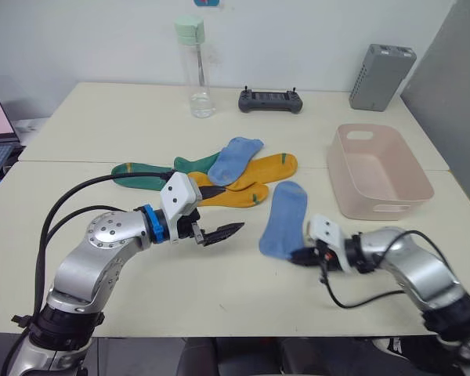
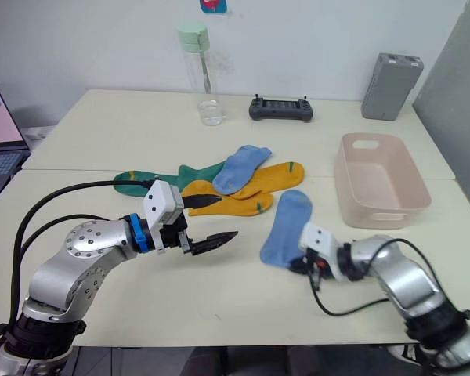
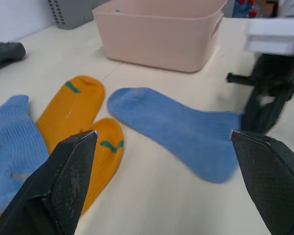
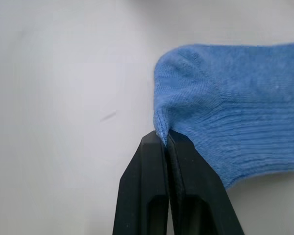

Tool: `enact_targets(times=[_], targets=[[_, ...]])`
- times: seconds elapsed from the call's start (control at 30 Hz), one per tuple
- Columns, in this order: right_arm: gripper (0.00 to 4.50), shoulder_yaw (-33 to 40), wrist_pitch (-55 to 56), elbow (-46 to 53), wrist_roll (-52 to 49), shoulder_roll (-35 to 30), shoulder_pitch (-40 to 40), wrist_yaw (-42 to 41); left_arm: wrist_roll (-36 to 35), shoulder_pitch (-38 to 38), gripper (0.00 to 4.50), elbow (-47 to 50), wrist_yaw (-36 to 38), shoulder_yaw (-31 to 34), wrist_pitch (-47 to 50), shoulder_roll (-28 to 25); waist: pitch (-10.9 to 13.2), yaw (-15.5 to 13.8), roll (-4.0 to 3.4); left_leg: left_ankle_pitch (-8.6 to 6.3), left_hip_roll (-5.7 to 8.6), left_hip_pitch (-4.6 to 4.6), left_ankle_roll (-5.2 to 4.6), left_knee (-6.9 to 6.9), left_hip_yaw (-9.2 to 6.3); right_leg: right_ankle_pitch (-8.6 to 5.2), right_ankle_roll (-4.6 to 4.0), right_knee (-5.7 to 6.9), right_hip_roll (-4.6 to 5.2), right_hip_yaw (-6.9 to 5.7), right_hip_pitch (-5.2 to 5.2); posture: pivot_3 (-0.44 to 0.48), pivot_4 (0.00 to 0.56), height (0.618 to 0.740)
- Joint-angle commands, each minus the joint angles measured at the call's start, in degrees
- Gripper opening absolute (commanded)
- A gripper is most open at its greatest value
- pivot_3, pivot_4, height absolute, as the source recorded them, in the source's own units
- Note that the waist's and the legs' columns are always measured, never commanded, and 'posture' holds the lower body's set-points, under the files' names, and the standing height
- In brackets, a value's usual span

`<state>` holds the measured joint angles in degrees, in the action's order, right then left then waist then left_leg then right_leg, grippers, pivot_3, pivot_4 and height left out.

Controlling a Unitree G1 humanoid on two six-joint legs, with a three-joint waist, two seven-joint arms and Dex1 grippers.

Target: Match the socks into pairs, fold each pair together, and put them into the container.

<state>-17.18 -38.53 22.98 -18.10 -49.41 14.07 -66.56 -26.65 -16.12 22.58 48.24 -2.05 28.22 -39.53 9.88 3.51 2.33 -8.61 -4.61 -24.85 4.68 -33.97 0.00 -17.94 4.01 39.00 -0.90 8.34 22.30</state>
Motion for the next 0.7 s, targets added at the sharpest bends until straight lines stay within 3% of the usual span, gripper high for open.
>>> enact_targets(times=[0.03, 0.2, 0.43, 0.57, 0.7], targets=[[0.03, 2.0, 1.4, 5.7, -3.0, -7.3, -3.9, -7.1, 0.4, -0.6, 4.5, 0.7, -0.7, -0.3, 1.3, 0.1, 0.0, -0.2, 0.03, 0.0, -0.01, 0.04, 0.0, -0.01, -0.02, -0.03, -0.04, 0.0, 0.0, -0.02, -0.03, 0.0, 0.15, 0.74], [0.03, 2.5, 3.6, 5.6, -2.2, -10.1, -7.3, -7.0, 5.5, -5.6, 4.5, -5.4, -2.9, -7.1, 0.8, 5.4, 0.0, -0.2, 0.04, 0.01, 0.02, 0.06, -0.01, -0.31, 0.0, -0.08, -0.14, 0.01, 0.0, 0.1, -0.07, 0.0, 0.15, 0.74], [0.03, 3.1, 4.0, 5.5, -1.5, -8.9, -8.4, -4.3, 17.0, -19.5, 4.5, -28.9, -4.0, -18.0, -7.7, 19.1, 0.0, -0.5, 0.1, -0.1, 0.15, -0.01, -0.18, -0.89, -0.02, 0.0, 0.01, -0.02, 0.01, 0.28, -0.08, 0.0, 0.15, 0.74], [0.03, 3.1, 4.3, 6.1, -0.7, -8.5, -8.8, -2.7, 23.0, -24.6, 4.5, -40.9, -2.8, -21.7, -14.3, 22.3, 0.0, -0.2, 0.1, -0.14, 0.17, -0.1, -0.24, -0.84, -0.02, 0.07, 0.12, 0.0, -0.01, 0.33, -0.21, 0.0, 0.15, 0.74], [0.03, 3.4, 3.2, 7.5, -1.9, -8.0, -9.2, -1.8, 24.6, -26.1, 4.5, -46.7, -0.8, -22.3, -17.1, 24.6, 0.0, 0.0, 0.09, -0.17, 0.17, -0.1, -0.3, -0.64, -0.02, 0.14, 0.27, 0.0, -0.04, 0.33, -0.16, 0.0, 0.15, 0.74]])
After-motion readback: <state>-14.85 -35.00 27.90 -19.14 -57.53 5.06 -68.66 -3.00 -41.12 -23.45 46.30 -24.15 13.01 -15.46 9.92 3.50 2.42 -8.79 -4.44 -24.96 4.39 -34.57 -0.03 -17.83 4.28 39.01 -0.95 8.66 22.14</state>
